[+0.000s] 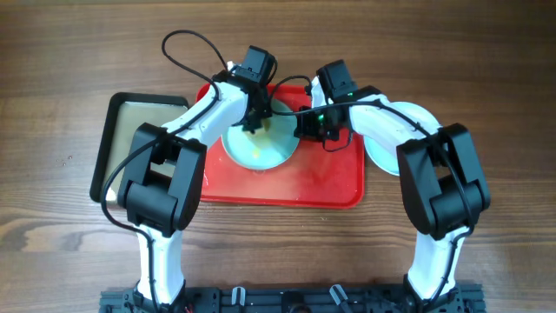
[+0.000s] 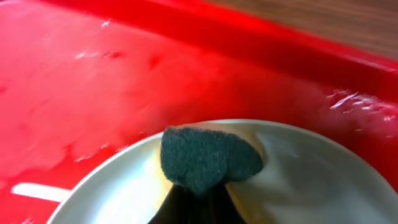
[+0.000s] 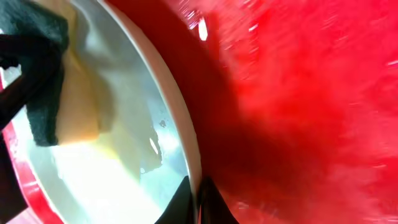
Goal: Clean dirty plates on tray and stack at the side
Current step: 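Scrub the tilted blue plate with the sponge in the left gripper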
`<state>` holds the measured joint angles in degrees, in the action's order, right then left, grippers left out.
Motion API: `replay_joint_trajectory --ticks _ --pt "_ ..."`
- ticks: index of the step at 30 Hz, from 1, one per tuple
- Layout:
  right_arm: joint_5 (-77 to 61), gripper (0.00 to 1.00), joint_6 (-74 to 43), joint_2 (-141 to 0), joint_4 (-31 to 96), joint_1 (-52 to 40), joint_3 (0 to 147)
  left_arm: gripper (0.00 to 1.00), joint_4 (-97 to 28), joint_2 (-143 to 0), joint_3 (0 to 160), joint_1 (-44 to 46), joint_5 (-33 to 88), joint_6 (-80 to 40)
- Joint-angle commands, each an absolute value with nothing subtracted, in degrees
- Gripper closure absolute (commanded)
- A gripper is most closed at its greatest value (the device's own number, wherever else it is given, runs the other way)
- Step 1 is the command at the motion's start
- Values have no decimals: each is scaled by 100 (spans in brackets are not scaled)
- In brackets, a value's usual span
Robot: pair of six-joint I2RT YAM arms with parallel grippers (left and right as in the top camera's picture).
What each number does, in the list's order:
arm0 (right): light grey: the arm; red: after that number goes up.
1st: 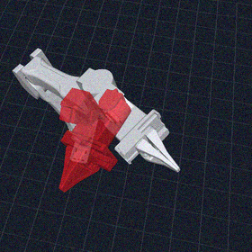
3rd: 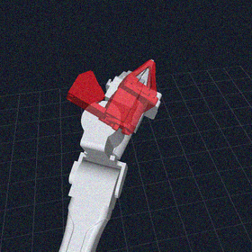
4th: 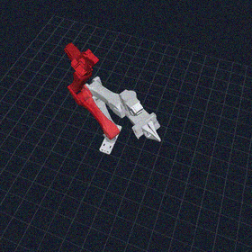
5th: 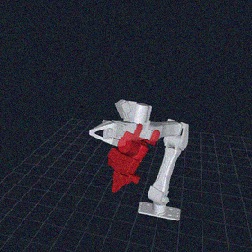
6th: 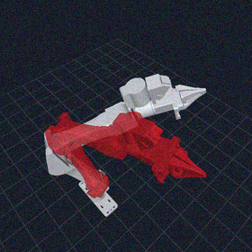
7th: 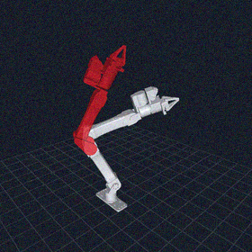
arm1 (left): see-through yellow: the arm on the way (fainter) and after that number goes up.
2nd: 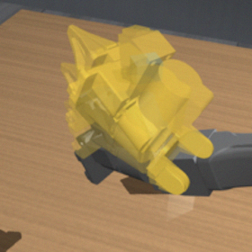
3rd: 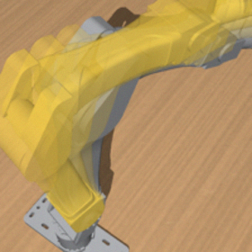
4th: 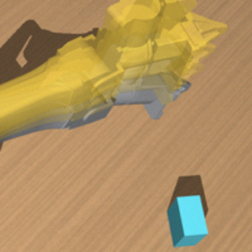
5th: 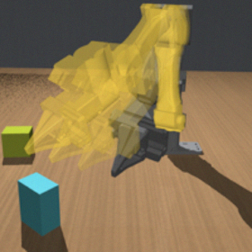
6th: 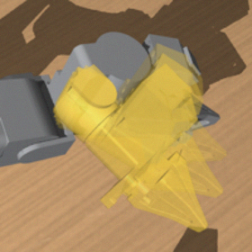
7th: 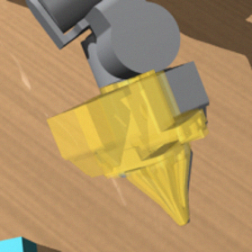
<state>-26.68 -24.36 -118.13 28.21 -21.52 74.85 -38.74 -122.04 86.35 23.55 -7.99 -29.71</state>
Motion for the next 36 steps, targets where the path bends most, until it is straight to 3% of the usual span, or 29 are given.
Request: replay_joint_trajectory --ticks 1,8,16,23,26,32,36 --pt "-2969 96 -2412 -11917 2871 -2156 7566 96 -4864 -12613 8433 2123 -397 -2075" --pt "-3057 96 -2416 -11974 2779 -2156 7566 96 -6055 -12613 8433 2104 2578 1026" --pt "-3057 96 -2416 -11974 2770 -2154 7566 96 -5439 -12613 8433 2486 2591 1229" --pt "-3057 96 -2408 -11974 2773 -2152 7566 96 -5815 -12613 8433 2875 2344 1647" --pt "-3057 96 -2410 -11974 2790 -2150 7566 96 -5531 -12613 8433 2788 1299 819" --pt "-3055 96 -2416 -11974 2788 -2150 7566 96 -5164 -12613 8433 2545 -2703 -2842" --pt "-3055 96 -2403 -11974 2790 -2152 7566 96 -4528 -12613 8433 2495 -3153 -3673"
